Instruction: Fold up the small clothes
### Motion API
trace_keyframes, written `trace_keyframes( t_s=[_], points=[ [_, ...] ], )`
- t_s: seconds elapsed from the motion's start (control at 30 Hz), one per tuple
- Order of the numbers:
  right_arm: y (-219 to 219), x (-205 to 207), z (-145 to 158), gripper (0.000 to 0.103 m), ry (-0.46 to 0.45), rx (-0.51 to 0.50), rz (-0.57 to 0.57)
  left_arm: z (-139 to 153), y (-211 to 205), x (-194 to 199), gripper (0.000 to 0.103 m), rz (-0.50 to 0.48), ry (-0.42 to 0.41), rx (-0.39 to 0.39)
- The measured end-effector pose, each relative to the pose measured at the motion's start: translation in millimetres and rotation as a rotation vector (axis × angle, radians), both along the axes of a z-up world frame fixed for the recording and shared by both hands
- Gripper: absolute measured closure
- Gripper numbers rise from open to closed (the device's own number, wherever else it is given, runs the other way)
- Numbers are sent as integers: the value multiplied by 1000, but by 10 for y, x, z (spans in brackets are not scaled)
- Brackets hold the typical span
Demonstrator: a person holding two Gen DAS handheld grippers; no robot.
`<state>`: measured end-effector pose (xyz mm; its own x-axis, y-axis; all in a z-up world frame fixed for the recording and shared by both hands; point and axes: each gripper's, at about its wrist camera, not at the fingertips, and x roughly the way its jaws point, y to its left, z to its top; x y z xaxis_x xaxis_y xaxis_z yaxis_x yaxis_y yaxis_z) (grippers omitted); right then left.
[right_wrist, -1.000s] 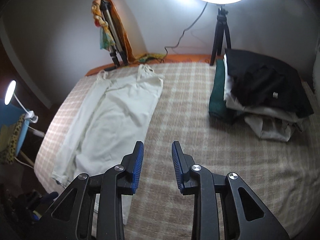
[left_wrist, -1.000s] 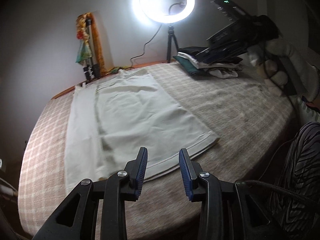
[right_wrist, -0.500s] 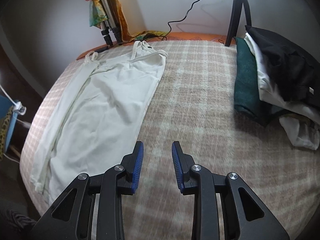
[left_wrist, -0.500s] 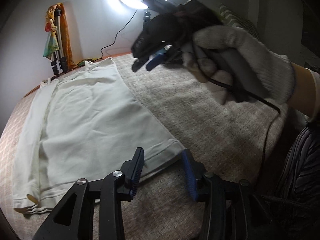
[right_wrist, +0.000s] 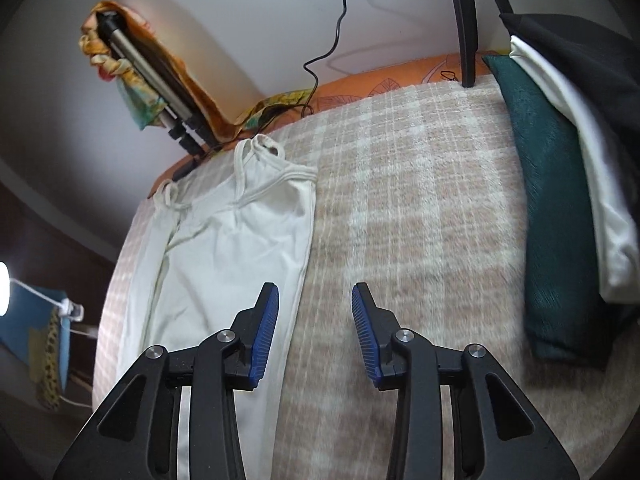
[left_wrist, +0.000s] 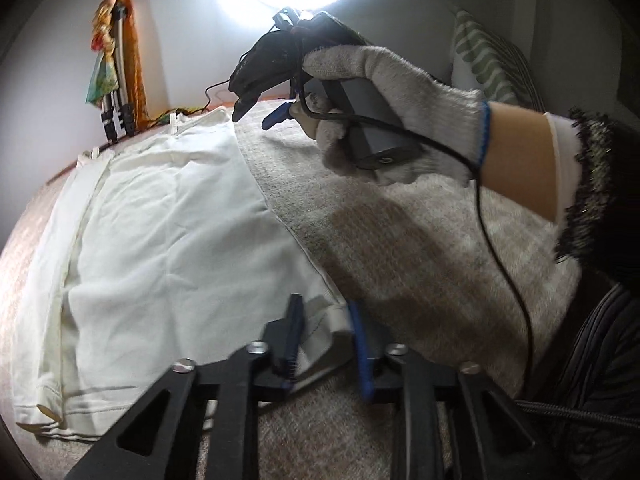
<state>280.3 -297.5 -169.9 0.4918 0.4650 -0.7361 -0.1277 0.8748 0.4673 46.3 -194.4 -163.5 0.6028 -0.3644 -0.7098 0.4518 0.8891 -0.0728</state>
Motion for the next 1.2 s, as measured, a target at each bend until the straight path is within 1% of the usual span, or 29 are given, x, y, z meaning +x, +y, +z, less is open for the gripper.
trace_keyframes(
  t_s=[0.03,0.13,0.2,0.3,0.43,0.47,0.5,0.57,0.67,0.8,0.9,1.07,1.2],
  points=[
    [10,47,-12,67,2,1,-2,5,30,24,94,8,9,-17],
    [44,188,-42,67,4,10,-13,27,141,75,99,36,44,-82],
    [58,280,-64,67,4,33,-23,43,202,90,99,56,52,-114],
    [93,388,-95,67,-1,71,-37,60,265,77,100,72,57,-141],
    [165,491,-114,67,-15,80,-32,76,317,68,100,82,66,-174],
    [190,509,-105,71,-17,77,-23,72,333,82,100,83,70,-181],
    [213,529,-104,83,-18,70,-17,67,335,85,100,85,73,-189],
    [260,566,-125,94,-4,54,3,54,354,108,100,88,78,-202],
    [260,584,-121,98,-2,46,-9,45,379,108,100,96,82,-225],
    [251,594,-16,101,-18,55,-26,64,497,77,100,127,75,-264],
    [311,575,145,101,-45,54,-24,100,616,42,100,162,69,-298],
    [586,553,345,101,-67,35,-8,162,852,-32,100,222,56,-328],
    [884,522,425,101,-89,-21,19,141,1111,-110,100,291,69,-363]
  ],
)
